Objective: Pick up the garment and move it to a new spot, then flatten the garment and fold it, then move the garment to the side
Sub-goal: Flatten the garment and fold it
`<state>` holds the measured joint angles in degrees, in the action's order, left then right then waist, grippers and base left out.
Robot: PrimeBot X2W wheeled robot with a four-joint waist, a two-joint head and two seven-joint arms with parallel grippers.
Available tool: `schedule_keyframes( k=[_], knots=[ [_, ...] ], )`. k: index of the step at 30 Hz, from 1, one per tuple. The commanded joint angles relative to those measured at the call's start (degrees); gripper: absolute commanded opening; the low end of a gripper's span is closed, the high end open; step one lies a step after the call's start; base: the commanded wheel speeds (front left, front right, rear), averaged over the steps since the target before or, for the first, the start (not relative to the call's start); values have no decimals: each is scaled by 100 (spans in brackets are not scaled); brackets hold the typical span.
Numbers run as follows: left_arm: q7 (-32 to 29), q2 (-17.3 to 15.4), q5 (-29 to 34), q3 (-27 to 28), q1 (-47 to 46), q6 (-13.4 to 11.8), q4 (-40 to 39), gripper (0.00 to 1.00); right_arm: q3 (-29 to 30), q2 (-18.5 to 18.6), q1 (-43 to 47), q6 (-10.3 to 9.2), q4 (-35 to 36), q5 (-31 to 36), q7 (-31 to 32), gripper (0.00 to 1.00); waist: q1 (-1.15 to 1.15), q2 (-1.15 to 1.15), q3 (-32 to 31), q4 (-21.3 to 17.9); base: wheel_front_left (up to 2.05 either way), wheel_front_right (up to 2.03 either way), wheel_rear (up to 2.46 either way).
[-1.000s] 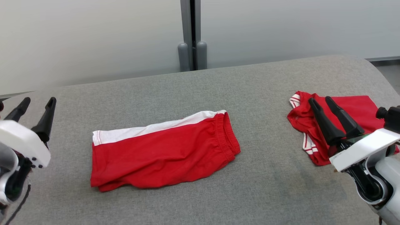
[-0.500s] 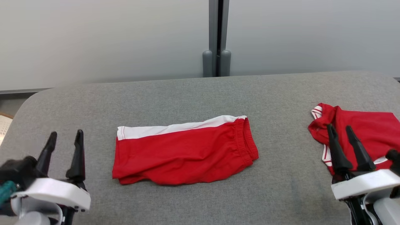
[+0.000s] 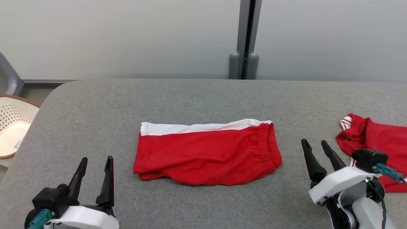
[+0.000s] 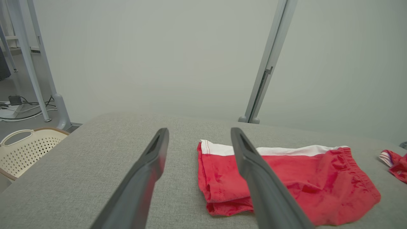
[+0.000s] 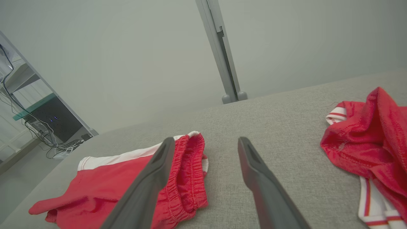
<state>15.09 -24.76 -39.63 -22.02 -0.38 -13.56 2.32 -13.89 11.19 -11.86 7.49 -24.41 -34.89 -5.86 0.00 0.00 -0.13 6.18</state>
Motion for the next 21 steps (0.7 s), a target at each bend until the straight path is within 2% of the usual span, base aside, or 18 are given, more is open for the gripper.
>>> schedule_keyframes(
  k=[1, 7, 14, 21],
  knots=[
    [6, 79, 88, -5, -146, 101, 78, 100, 41, -62, -301, 0, -268, 106, 270, 100, 0, 0, 79, 135, 0, 0, 0],
    [6, 300, 196, -141, -346, 311, 323, 100, -45, -220, -1072, 0, -1065, 214, 900, 100, 0, 0, 269, 486, 0, 0, 0],
    [6, 345, 247, -202, -501, 471, 564, 100, 185, -237, -1544, 0, -2072, 561, 1115, 100, 0, 0, 432, 841, 0, 0, 0],
    [6, 425, 282, -122, -503, 492, 627, 100, 461, -434, -1675, 0, -2751, 618, 1340, 100, 0, 0, 509, 967, 0, 0, 0]
  ],
)
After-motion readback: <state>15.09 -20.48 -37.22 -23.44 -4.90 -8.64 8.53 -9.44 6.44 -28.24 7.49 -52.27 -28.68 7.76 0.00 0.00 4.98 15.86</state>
